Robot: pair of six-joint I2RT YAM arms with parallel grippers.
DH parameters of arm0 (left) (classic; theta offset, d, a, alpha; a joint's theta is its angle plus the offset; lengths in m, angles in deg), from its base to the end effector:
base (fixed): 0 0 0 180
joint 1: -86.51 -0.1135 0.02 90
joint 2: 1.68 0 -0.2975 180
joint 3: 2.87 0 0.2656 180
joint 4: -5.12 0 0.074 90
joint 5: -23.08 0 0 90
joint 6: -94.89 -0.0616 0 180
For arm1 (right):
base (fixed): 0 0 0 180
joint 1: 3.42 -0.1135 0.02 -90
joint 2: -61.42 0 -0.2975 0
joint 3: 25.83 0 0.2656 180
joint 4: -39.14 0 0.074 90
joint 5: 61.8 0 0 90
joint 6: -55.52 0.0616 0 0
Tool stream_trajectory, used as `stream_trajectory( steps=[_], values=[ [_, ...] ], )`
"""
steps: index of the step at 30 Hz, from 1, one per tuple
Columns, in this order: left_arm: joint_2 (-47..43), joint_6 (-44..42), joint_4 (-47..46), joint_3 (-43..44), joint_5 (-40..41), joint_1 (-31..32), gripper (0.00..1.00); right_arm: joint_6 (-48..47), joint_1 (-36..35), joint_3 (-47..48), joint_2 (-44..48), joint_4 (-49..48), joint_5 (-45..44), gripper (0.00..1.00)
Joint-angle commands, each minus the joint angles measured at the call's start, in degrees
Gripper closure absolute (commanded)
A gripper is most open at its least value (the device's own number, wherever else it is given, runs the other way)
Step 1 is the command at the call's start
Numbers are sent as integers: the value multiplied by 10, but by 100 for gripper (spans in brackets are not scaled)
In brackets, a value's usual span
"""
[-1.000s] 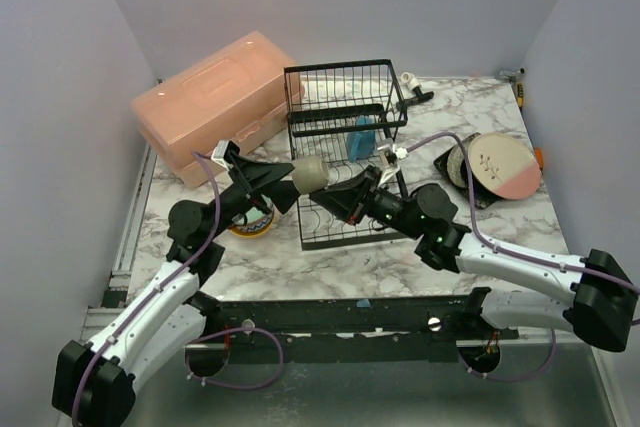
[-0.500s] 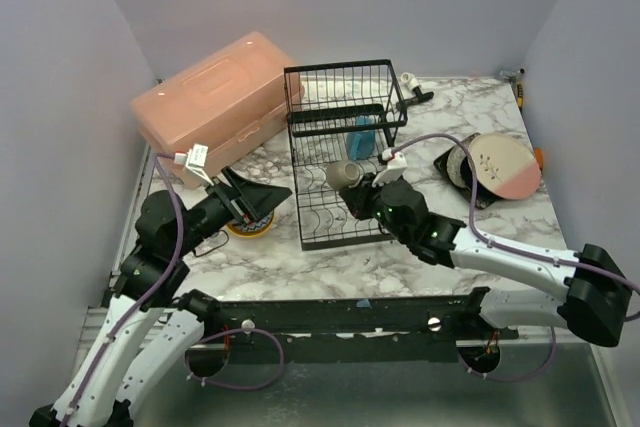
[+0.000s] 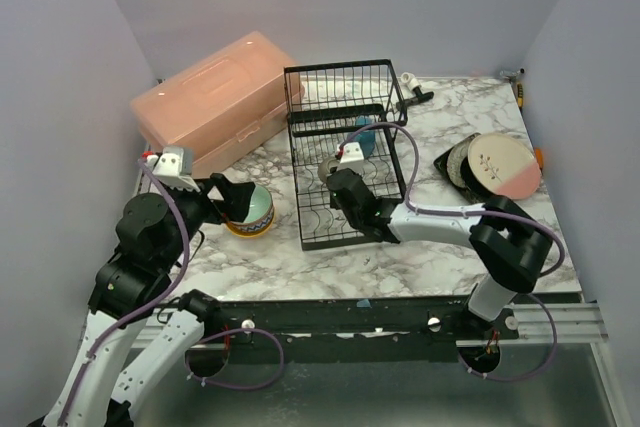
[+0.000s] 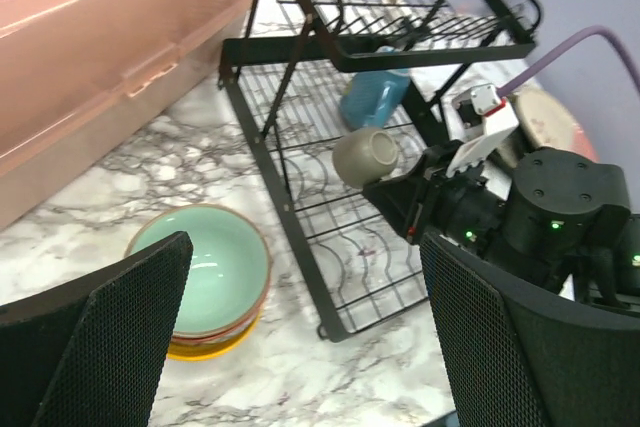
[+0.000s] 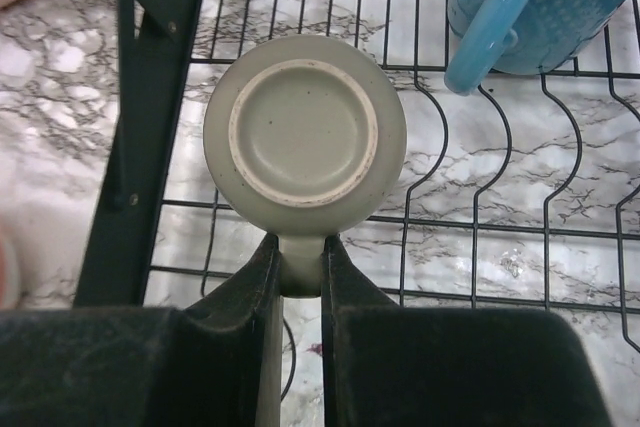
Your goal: Load the mixed dishes into the dish rack
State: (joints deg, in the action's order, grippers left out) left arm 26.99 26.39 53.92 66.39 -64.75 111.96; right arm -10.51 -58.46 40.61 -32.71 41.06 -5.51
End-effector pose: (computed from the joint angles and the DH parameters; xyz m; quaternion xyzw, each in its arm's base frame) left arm 0.0866 -0.0386 0.4097 0.0137 0.7558 -0.2476 0.6061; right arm 0.2489 0.2963 0.2249 -0.0810 0.8360 0.1128 0.5308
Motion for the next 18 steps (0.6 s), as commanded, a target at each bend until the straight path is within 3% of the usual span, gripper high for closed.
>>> stream_trajectory(
  steps=[1, 4, 8, 18],
  values=[
    [-12, -59, -32, -38, 61, -1, 5, -19, 3, -3, -39, -130, -58, 99],
    [-22, -74, -53, -61, 66, -1, 6, -45, 4, -17, -76, -216, -70, 99],
    [-45, -82, -85, -106, 63, -1, 5, -73, 8, 6, -126, -254, -92, 99],
    [-57, -85, -82, -109, 49, 4, 6, -99, 30, 48, -207, -300, -132, 95]
  ],
)
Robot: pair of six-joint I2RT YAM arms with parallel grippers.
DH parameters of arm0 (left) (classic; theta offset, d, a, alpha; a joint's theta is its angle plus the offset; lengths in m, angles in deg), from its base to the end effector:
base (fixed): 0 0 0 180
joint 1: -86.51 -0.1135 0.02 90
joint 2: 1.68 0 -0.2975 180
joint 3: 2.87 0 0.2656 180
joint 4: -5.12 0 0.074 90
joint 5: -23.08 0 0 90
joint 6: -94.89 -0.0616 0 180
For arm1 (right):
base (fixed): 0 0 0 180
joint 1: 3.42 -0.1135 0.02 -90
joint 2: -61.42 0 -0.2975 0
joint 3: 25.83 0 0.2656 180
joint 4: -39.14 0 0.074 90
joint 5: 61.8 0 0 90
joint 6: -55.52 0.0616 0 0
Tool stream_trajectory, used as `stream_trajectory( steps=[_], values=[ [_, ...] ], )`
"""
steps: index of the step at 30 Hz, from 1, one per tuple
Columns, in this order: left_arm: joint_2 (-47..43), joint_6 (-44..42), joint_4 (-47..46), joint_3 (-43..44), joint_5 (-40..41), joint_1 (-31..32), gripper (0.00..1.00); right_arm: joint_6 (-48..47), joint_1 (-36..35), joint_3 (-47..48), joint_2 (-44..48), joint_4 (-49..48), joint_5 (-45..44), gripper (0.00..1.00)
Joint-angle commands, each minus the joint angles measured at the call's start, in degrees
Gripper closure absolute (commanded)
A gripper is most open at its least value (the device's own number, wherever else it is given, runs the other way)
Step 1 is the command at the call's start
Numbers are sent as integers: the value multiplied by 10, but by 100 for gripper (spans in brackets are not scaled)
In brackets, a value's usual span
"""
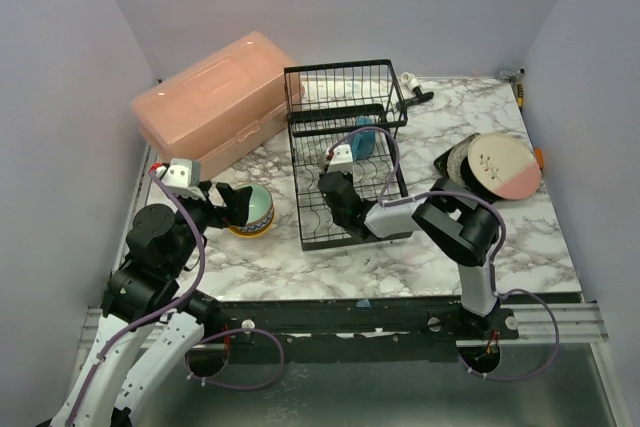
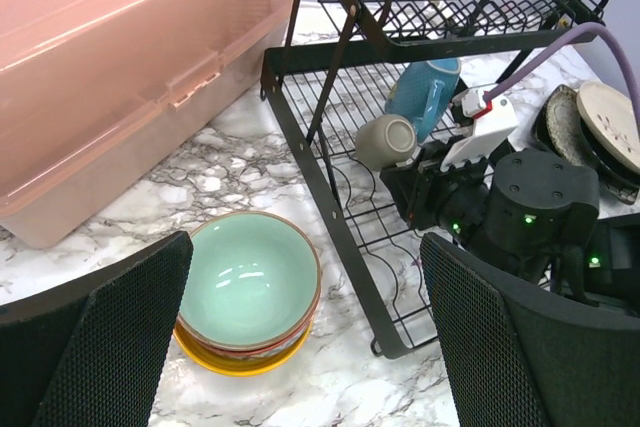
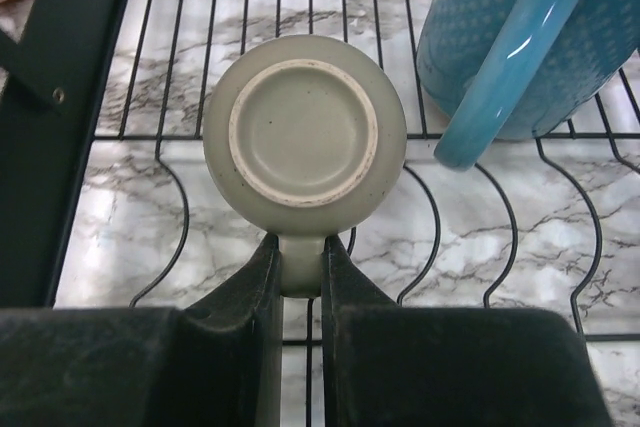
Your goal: Load the mixed dishes into the dish rack
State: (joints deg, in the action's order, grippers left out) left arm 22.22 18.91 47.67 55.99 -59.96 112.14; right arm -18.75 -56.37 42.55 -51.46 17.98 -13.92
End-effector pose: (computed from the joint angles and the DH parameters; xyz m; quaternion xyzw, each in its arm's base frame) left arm 0.0931 -0.0364 0.3684 0.0362 0.7512 -0.1800 0.6341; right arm 0.2951 0.3223 0.1540 -0.0617 0.8020 0.0413 0.5928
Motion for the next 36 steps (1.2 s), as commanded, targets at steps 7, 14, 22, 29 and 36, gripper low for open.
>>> stream_trajectory(
  steps=[7, 14, 22, 29, 36],
  values=[
    [-5, -10, -18, -6, -9, 3, 6, -11, 32, 65, -63, -55, -32, 66],
    [-3, -11, -18, -4, -16, 3, 6, 14, 35, 25, -34, -59, 4, 41],
    [-3, -10, -16, -4, -25, 3, 6, 52, 49, 4, -37, -101, 44, 54],
    [2, -10, -17, -4, -32, 3, 6, 101, 91, 23, -56, -110, 107, 59],
    [12, -9, -18, -7, -36, 3, 6, 106, 91, -24, -8, -134, 173, 57]
  ],
)
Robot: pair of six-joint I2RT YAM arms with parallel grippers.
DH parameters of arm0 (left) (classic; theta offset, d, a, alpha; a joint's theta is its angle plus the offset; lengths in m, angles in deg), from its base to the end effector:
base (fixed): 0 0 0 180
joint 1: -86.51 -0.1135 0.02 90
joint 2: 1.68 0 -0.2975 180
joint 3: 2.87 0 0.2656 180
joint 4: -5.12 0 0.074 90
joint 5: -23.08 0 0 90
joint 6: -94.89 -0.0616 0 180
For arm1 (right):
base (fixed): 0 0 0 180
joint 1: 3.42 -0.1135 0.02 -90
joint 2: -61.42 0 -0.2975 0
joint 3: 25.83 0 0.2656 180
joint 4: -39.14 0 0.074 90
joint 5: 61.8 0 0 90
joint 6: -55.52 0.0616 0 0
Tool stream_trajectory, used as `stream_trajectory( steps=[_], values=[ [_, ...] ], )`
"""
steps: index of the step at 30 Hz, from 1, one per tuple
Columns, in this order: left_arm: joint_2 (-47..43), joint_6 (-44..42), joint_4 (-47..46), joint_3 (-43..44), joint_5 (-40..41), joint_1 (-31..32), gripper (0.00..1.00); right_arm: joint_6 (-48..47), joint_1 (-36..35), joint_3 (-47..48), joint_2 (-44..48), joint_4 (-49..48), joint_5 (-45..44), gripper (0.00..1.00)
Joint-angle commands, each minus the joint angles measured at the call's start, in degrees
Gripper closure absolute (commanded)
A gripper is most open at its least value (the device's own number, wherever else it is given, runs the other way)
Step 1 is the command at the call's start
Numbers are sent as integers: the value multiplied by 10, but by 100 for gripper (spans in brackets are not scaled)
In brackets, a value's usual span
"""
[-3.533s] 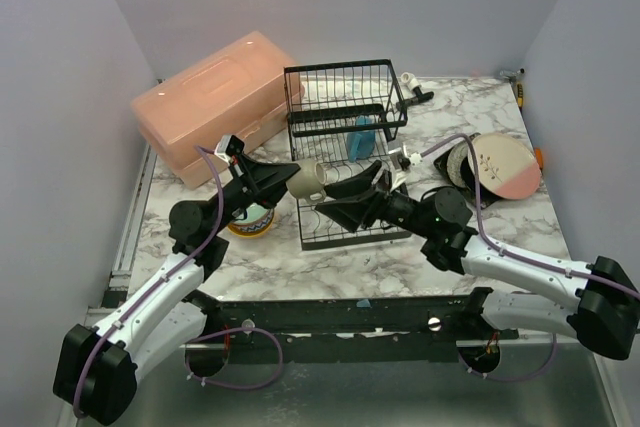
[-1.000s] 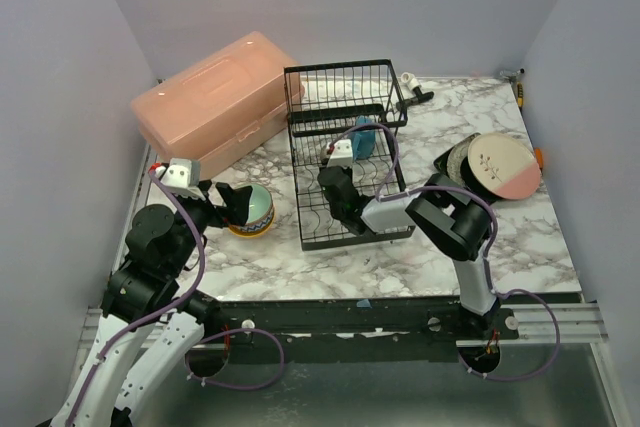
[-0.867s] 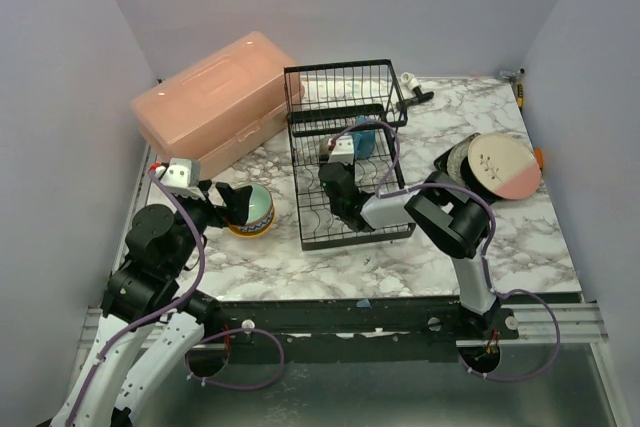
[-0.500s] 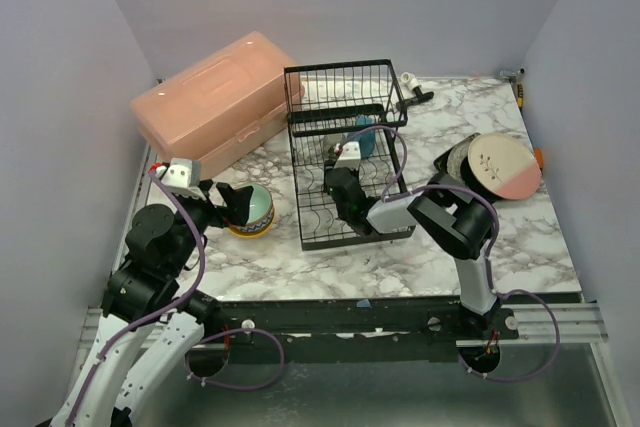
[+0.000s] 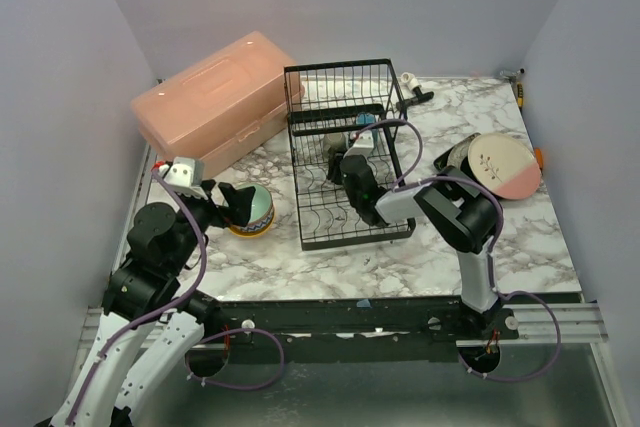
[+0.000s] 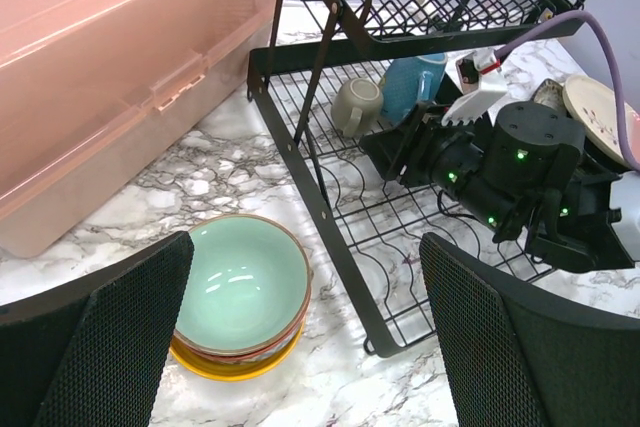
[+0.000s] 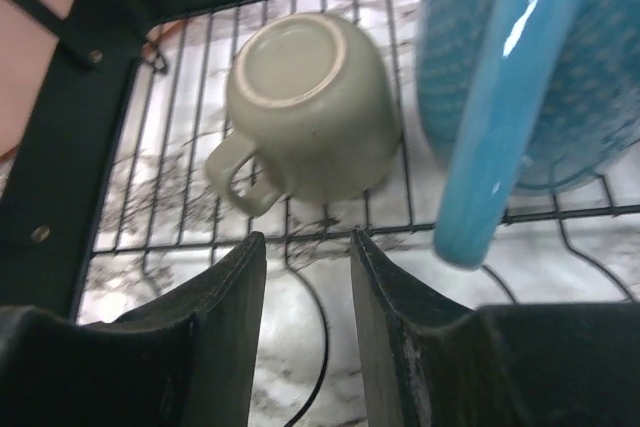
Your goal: Load the mixed dishes into the dish rack
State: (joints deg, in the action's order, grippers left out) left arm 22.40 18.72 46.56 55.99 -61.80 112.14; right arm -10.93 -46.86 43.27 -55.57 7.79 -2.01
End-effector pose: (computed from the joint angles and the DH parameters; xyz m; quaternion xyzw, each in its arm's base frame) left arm 0.0934 -0.0387 0.3707 0.0472 0.7453 -0.1928 0.6364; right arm 0.3517 0.2904 0.1453 0.0199 0.7891 0.1445 0.5968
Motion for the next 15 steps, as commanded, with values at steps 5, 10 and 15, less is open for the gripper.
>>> stream_trajectory(
  steps=[5, 10, 15],
  values=[
    [25, -6, -6, -5, -22, 3, 6, 57, -6, -105, 98, -50, 131, 51],
    [51, -1, -2, 1, -23, 3, 6, 82, -23, -161, 173, -29, 198, 47],
    [81, 7, 5, 3, -14, 3, 6, 113, -41, -171, 239, 74, 223, 45]
  ],
)
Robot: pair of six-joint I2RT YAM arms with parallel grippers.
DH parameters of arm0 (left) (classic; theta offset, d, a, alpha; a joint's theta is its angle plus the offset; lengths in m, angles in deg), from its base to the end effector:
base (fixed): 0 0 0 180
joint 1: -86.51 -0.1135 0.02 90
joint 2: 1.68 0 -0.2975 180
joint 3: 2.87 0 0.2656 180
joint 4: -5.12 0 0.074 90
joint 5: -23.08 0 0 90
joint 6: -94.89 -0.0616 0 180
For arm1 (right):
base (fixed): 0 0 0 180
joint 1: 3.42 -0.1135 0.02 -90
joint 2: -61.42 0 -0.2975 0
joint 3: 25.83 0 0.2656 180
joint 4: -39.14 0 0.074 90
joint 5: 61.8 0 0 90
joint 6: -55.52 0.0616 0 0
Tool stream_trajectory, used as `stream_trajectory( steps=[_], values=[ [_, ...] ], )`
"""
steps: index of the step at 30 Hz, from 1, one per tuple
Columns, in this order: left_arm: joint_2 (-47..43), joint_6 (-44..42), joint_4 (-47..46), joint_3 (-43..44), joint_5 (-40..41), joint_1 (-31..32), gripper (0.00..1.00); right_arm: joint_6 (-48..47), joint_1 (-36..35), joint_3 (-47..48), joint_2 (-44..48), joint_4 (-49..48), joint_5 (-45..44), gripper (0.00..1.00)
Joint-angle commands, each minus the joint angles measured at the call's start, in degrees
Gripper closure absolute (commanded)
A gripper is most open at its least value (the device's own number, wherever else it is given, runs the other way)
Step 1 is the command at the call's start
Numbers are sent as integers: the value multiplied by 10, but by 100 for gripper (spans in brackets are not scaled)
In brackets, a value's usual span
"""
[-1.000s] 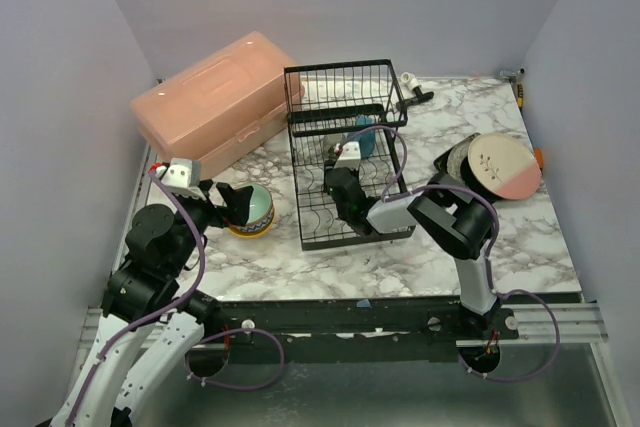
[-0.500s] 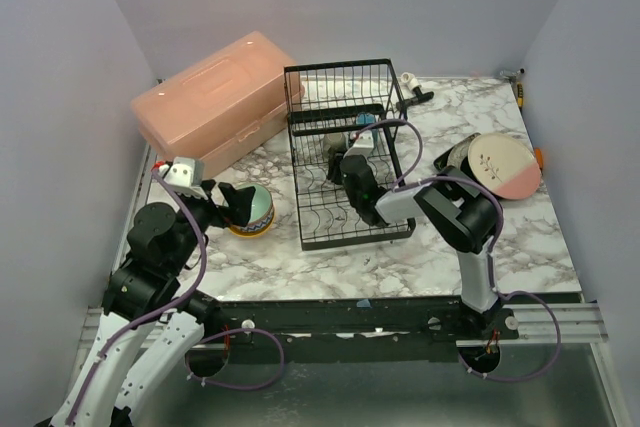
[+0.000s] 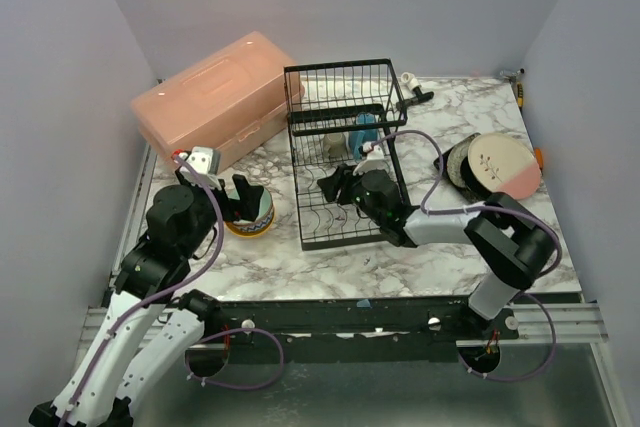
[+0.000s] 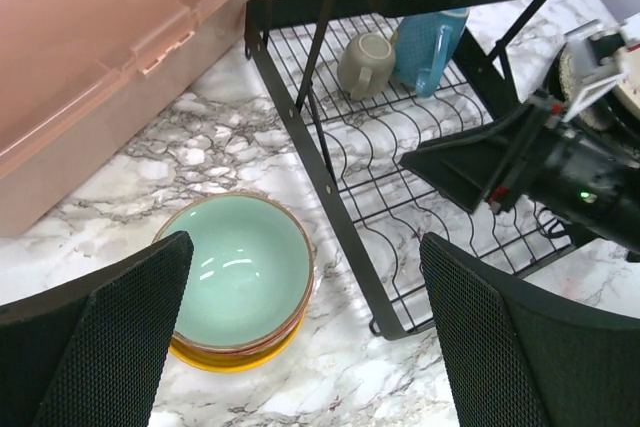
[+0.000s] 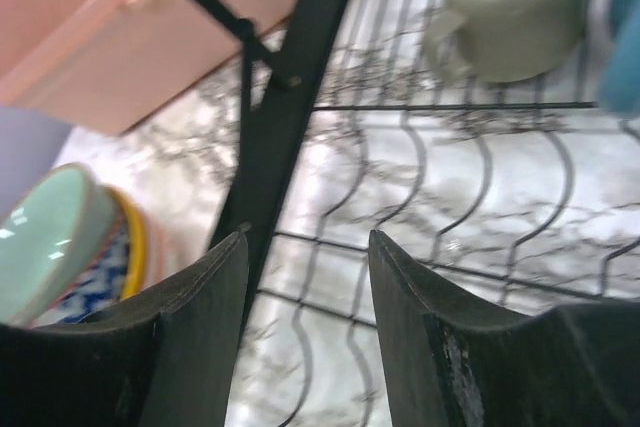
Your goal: Load the mixed dishes into the dish rack
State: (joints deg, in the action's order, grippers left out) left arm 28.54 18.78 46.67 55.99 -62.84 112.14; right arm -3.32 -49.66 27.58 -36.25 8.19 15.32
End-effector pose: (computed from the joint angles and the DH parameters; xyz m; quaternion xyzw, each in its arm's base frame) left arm 0.1174 -0.0514 0.3603 0.0579 0.7798 -0.1843 0.5955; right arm 0.2730 0.2652 0.1921 -0.0333 0.7817 0.3168 0.5361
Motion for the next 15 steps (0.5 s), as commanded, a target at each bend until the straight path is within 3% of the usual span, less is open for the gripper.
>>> stream_trajectory(
  steps=[1, 6, 10, 15],
  values=[
    [28, 12, 6, 5, -2, 3, 6, 43, -13, -20, 60, 86, 53, 45],
    [110, 80, 81, 59, 13, 3, 10, 48, -13, -30, 125, 196, 40, 44],
    [184, 152, 146, 95, 32, 4, 14, 62, -13, -62, 187, 230, 14, 42],
    [251, 228, 161, 99, 47, 18, 20, 64, -13, -73, 242, 278, 0, 41]
  ],
)
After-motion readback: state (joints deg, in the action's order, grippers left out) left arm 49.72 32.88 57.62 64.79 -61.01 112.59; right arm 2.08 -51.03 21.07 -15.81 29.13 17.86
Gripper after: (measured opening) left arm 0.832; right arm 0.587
